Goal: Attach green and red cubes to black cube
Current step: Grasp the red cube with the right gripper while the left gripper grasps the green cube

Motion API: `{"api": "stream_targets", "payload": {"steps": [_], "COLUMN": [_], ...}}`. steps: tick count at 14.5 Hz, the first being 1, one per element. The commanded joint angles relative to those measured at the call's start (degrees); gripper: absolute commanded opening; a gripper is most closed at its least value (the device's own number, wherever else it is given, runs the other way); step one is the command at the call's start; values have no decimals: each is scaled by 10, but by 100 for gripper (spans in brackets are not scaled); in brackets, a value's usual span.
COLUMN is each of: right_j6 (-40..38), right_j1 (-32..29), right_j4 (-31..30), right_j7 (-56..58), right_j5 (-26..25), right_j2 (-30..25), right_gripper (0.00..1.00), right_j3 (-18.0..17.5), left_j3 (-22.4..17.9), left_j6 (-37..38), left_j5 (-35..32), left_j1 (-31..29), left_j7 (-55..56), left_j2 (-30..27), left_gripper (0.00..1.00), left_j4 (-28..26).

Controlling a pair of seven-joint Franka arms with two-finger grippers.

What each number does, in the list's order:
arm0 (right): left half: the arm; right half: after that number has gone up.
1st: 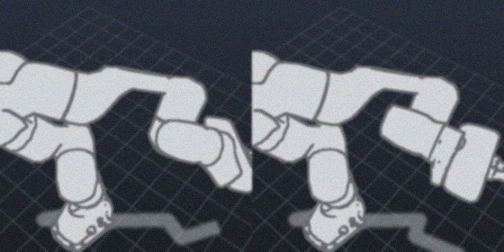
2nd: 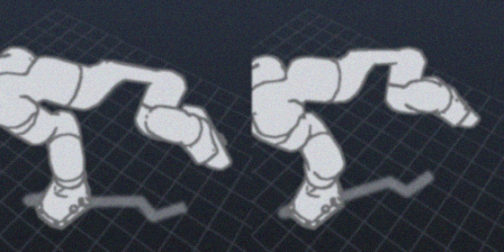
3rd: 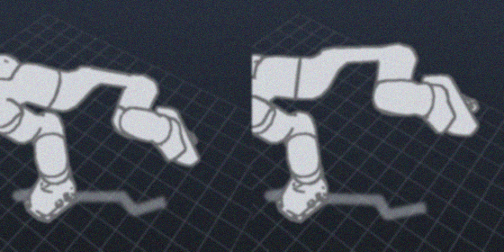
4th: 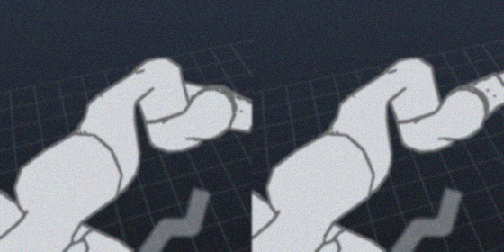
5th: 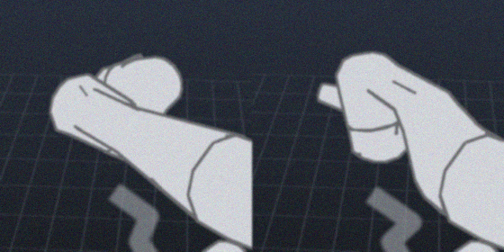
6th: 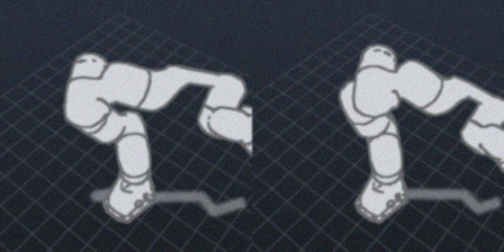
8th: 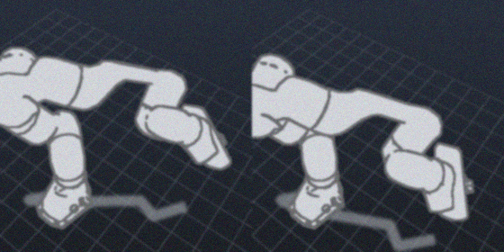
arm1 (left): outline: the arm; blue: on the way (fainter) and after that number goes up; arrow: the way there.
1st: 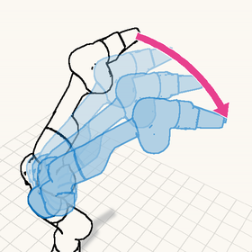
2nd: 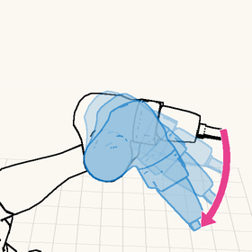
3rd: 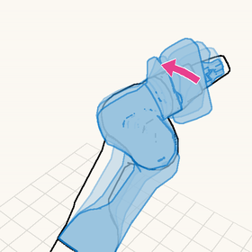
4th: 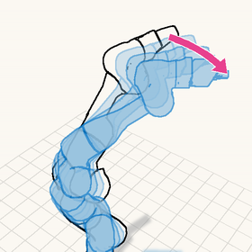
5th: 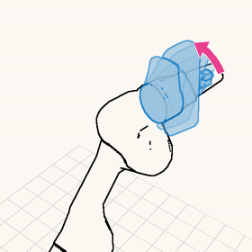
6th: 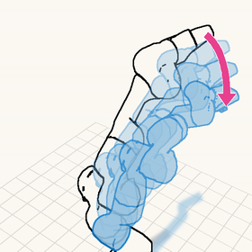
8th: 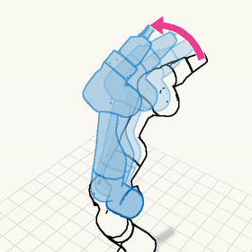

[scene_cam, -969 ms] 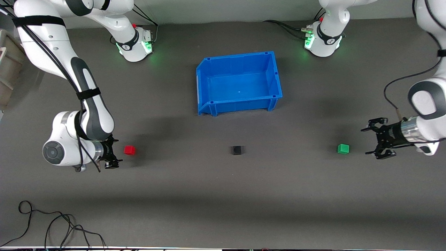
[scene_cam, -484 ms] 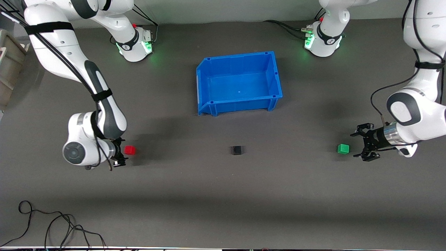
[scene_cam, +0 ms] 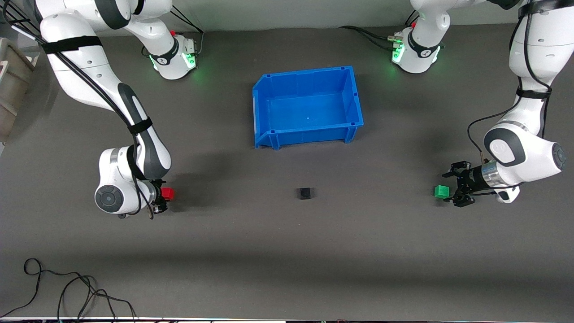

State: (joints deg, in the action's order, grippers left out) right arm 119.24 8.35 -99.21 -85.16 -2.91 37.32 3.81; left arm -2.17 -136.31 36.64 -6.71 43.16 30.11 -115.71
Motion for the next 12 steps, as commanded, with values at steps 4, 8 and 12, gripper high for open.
{"api": "stream_targets", "payload": {"steps": [4,8,12], "right_j6": [-7,-18,-19], "right_j1": [4,4,5], "right_j4": [2,12,17], "right_j7": [-18,-18,-23], "right_j5": [-16,-15,-13], "right_j2": [-3,-3,2], "right_gripper": [69,67,65], "right_j3": [1,0,-1], "left_j3": [0,-1,0], "left_j6": [-8,2,48], "left_j5": [25,25,20], "left_j1": [-1,5,47], "left_j7": [-18,9,146], "left_j2": [-7,-11,-5], "left_gripper": [32,26,26], "left_j4": [-8,22,104]}}
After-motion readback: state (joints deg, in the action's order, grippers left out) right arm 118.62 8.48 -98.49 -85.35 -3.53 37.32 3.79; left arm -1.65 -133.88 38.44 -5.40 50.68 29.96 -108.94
